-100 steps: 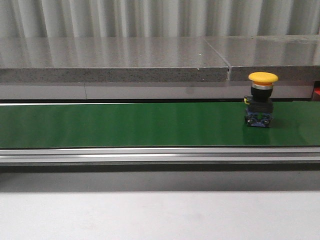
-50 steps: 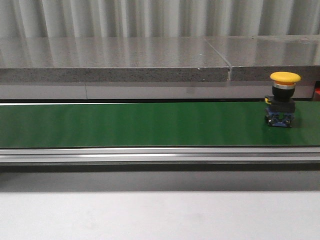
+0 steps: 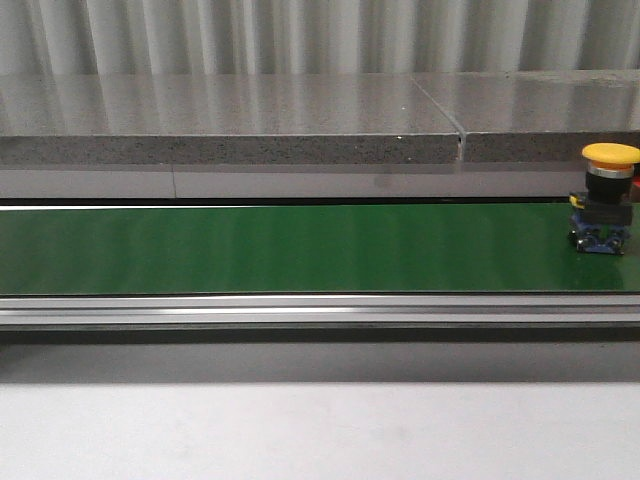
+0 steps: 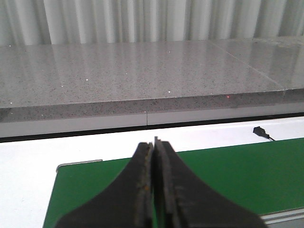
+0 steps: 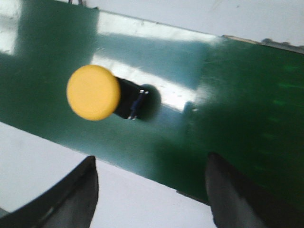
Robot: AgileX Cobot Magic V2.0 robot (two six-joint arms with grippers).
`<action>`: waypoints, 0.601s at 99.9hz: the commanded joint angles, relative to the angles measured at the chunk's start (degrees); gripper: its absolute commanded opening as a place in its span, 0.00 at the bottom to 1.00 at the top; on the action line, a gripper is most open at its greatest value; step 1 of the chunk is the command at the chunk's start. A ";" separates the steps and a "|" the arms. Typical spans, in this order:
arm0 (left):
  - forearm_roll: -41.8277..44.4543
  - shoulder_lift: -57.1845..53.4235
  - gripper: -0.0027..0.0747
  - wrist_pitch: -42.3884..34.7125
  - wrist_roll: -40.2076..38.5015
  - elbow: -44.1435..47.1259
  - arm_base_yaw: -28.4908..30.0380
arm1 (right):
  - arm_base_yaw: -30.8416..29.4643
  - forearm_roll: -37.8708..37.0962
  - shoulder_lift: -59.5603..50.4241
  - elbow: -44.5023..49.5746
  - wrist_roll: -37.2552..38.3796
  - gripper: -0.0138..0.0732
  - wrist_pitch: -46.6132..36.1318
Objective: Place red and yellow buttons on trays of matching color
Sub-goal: 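Move the right gripper onto the yellow button on the belt and grasp, then carry the yellow button with the right gripper into the yellow tray and release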
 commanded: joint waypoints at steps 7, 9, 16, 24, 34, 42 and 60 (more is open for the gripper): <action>-0.77 0.52 0.01 -3.88 -0.02 -1.48 -0.43 | 2.79 2.01 -1.52 -0.43 -2.73 0.72 -1.36; -0.77 0.52 0.01 -3.88 -0.02 -1.48 -0.43 | 3.15 2.01 -1.40 -0.43 -2.84 0.72 -1.36; -0.77 0.52 0.01 -3.88 -0.02 -1.48 -0.43 | 4.17 2.01 -0.42 -0.43 -2.93 0.72 -1.78; -0.77 0.52 0.01 -3.88 -0.02 -1.48 -0.43 | 4.96 2.01 1.08 -0.43 -2.93 0.72 -3.37; -0.77 0.52 0.01 -3.88 -0.02 -1.48 -0.43 | 5.21 2.01 2.75 -0.43 -2.93 0.72 -6.43; -0.77 0.52 0.01 -3.88 -0.02 -1.48 -0.43 | 5.21 1.95 4.06 -0.43 -2.93 0.72 -9.08; -0.77 0.52 0.01 -3.88 -0.02 -1.48 -0.43 | 5.21 1.95 7.05 -0.43 -2.93 0.72 -13.24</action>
